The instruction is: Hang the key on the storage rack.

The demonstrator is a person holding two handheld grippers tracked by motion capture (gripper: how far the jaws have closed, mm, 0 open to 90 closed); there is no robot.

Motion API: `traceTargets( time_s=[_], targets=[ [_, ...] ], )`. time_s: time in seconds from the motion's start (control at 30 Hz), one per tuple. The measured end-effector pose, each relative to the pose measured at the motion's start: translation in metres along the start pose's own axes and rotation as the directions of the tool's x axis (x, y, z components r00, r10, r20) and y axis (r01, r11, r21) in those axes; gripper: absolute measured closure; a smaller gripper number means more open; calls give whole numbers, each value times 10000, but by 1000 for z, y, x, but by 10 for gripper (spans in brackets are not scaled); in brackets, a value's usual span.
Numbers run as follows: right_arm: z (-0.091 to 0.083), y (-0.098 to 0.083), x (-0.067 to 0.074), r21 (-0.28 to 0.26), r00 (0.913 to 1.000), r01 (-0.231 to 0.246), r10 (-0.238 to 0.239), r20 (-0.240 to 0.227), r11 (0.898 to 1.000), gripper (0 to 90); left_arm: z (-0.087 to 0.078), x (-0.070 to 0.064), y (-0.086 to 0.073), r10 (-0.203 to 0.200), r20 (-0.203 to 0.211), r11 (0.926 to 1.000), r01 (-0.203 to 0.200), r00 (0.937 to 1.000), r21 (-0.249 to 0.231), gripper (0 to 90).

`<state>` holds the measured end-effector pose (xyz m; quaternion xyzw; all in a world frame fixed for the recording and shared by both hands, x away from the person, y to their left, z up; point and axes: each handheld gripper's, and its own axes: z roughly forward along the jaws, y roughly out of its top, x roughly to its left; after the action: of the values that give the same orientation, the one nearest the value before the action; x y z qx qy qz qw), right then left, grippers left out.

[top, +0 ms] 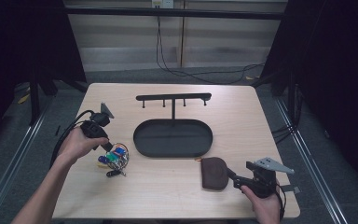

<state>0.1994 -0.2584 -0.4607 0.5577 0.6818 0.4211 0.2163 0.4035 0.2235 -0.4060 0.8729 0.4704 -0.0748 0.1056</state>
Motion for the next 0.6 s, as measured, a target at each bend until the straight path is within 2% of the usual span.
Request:
traceTargets(
  time_s=[0.07, 0.23, 0.3, 0.43, 0.6],
  targets=[
    [0, 0, 0, -2, 10000, 2, -2, 14, 10000, 172, -3, -1, 0, 82, -14, 10000, -82, 10000, 14, 881],
    [0, 0, 0, -3, 10000, 4, -4, 22, 10000, 171, -14, -9, -1, 641, -15, 9979, -641, 9979, -13, 881],
    [0, 0, 0, 15, 10000, -2, 2, -11, 10000, 170, -19, -14, -1, 792, 117, 9968, -791, 9968, -115, 882],
    [0, 0, 0, 19, 10000, 23, -23, -28, 10000, 168, -22, -17, -1, 932, 166, 9956, -929, 9955, -133, 882],
    [0, 0, 0, 3, 10000, -13, 13, -23, 10000, 165, -31, -18, -5, 925, 11, 9954, -924, 9957, -258, 882]
  ],
)
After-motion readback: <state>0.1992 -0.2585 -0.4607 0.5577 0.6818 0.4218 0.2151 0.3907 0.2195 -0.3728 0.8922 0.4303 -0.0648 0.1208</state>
